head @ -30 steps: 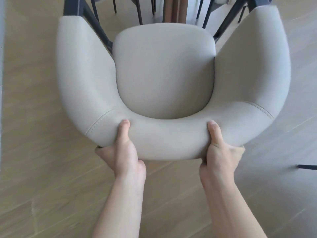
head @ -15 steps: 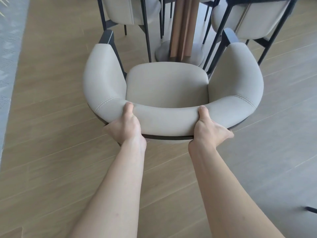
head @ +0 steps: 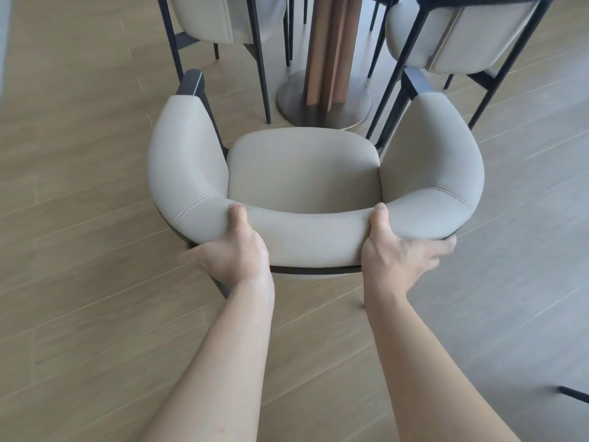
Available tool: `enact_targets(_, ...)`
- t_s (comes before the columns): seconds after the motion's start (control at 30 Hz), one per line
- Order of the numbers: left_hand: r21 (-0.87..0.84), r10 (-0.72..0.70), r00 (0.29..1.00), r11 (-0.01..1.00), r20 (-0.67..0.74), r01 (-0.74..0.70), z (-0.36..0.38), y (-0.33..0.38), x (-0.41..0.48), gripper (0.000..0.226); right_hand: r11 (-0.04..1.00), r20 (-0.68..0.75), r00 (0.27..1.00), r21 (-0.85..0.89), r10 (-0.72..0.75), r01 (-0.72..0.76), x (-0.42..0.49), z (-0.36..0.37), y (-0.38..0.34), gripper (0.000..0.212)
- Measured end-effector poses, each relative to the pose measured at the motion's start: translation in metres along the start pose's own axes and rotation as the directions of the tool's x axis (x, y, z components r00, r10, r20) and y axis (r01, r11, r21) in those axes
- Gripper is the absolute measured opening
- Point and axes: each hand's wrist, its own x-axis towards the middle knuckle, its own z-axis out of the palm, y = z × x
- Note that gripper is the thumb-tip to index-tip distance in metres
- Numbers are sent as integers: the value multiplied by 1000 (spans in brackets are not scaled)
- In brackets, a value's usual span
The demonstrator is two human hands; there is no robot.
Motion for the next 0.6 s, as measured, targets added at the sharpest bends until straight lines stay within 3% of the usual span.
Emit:
enact_targets(0.07,42,145,989,988,29,-146,-3,1,-2,88,915,41,955,-277,-295,295,-1,-6,-1,115)
enact_targets(0.13,220,380,918,891,115,-396,-8,3,-1,95,596,260,753,-478,-605,645,-1,-14,-3,93)
enact_targets(0.17,309,517,831,771,206,-556,-13,6,-1,91,431,436,637,-484,-636,762,0,-19,-6,83)
enact_targets(0.23,357,658,547,415,517,-837,-25,13,3,76,207,717,488,-449,-497,869,4,-32,-16,89)
enact_targets(0.27,329,599,416,256,684,-909,-31,18,5,73,106,805,433,-429,-406,897,9,-39,-21,100)
enact_targets(0.33,271,332,266,30,905,-962,-43,32,11,90,-117,912,330,-365,-244,924,17,-48,-33,119)
enact_targets(0.43,172,-23,182,-242,983,-955,-42,49,18,114,-313,966,219,-253,-140,915,25,-38,-47,114)
enact_targets(0.6,42,-123,96,-380,988,-924,-18,53,24,91,-355,976,172,-209,-131,911,33,-23,-52,100)
